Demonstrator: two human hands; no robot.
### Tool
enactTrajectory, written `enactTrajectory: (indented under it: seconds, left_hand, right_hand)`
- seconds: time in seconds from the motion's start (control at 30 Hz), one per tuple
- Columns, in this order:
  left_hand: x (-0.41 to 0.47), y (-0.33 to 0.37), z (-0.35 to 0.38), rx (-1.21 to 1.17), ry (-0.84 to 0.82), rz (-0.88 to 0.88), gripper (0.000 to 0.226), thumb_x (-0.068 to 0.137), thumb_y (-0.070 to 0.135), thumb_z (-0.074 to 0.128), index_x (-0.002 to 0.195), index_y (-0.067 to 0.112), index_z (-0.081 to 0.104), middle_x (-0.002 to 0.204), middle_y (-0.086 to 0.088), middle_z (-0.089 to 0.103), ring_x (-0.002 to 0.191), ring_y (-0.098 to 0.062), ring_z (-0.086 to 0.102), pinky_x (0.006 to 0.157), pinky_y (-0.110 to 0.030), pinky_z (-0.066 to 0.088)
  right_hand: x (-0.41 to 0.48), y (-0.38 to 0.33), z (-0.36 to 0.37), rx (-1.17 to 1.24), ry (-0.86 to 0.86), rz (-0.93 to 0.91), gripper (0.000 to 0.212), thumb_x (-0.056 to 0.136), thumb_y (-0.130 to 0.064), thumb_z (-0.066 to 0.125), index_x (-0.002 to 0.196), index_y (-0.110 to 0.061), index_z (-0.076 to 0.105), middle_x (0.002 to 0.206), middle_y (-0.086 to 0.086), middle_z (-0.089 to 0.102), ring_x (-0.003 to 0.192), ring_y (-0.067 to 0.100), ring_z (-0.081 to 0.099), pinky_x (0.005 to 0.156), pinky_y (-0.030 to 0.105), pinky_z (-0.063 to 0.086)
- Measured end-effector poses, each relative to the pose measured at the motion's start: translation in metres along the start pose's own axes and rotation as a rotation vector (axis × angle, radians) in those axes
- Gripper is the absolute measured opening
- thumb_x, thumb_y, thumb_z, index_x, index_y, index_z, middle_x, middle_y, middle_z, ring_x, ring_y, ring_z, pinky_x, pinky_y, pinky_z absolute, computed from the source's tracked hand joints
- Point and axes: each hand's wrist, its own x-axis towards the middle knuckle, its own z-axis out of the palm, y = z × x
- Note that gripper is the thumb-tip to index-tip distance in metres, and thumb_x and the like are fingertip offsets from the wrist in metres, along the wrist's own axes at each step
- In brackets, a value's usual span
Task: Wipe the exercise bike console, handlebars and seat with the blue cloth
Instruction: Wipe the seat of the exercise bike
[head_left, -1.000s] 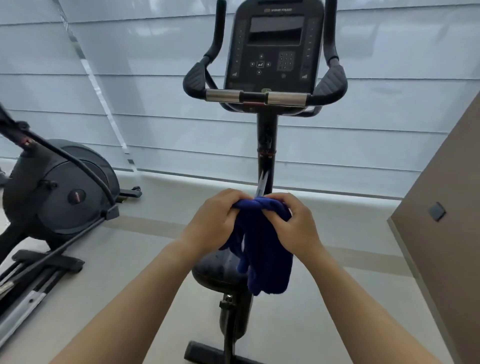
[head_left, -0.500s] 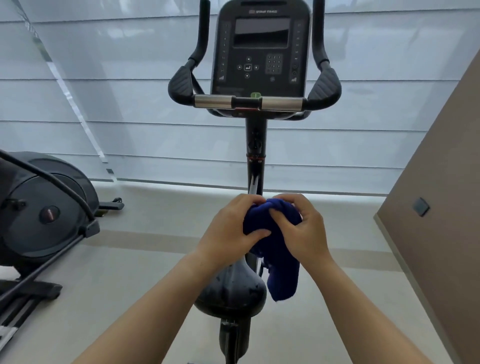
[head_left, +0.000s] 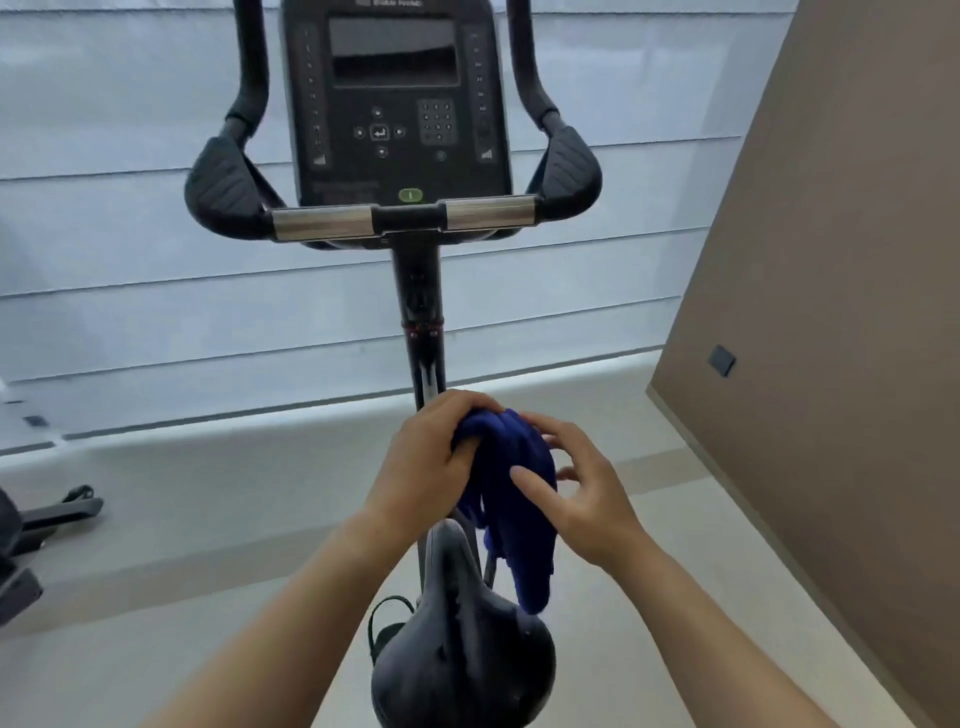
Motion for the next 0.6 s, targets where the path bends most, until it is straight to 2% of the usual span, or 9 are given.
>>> enactTrajectory:
  seconds: [0.1, 0.23, 0.37, 0.5, 0.6]
  left_hand:
    - [0.013, -0.026, -0.017, 0.004, -0.140, 0.075, 0.042, 0.080, 0.002, 0.048, 0.103, 0.037, 0.055, 0.099, 0.021, 0.059, 0.090, 0.003, 0.053, 0.078, -0.001, 0.035]
    - [0.022, -0.058, -0.045, 0.049, -0.319, 0.195, 0.038, 0.081, 0.005, 0.045, 0.109, 0.028, 0.055, 0.105, 0.015, 0.057, 0.093, -0.002, 0.051, 0.077, -0.006, 0.035]
    - [0.027, -0.067, -0.064, 0.063, -0.366, 0.285, 0.035, 0.082, 0.000, 0.045, 0.105, 0.023, 0.056, 0.108, 0.006, 0.059, 0.096, -0.011, 0.052, 0.081, -0.017, 0.036]
    - [0.029, -0.064, -0.065, 0.080, -0.372, 0.323, 0.038, 0.085, -0.003, 0.044, 0.109, 0.021, 0.062, 0.124, 0.003, 0.056, 0.112, -0.015, 0.050, 0.091, -0.022, 0.037]
    - [0.036, -0.057, -0.063, 0.063, -0.330, 0.292, 0.042, 0.084, -0.005, 0.041, 0.105, 0.022, 0.065, 0.111, 0.005, 0.063, 0.101, -0.015, 0.057, 0.083, -0.021, 0.040]
  right_hand:
    - [0.003, 0.003, 0.026, -0.029, 0.114, 0.095, 0.036, 0.081, -0.034, 0.060, 0.116, -0.041, 0.056, 0.107, -0.023, 0.062, 0.098, -0.001, 0.055, 0.069, 0.010, 0.047]
    - [0.009, -0.005, 0.064, -0.109, 0.319, 0.204, 0.026, 0.082, -0.018, 0.067, 0.093, -0.041, 0.061, 0.090, -0.026, 0.064, 0.087, -0.001, 0.056, 0.070, 0.007, 0.043]
    - [0.007, -0.025, 0.080, -0.120, 0.471, 0.237, 0.023, 0.081, -0.017, 0.069, 0.083, -0.039, 0.063, 0.085, -0.019, 0.064, 0.078, 0.001, 0.058, 0.062, 0.010, 0.047]
    - [-0.006, -0.041, 0.073, -0.122, 0.547, 0.269, 0.018, 0.078, -0.025, 0.074, 0.082, -0.040, 0.064, 0.083, -0.020, 0.063, 0.073, 0.013, 0.063, 0.058, 0.028, 0.055]
    - [-0.013, -0.048, 0.058, -0.139, 0.607, 0.283, 0.019, 0.074, -0.024, 0.078, 0.081, -0.038, 0.066, 0.082, -0.020, 0.066, 0.078, 0.013, 0.064, 0.062, 0.025, 0.054]
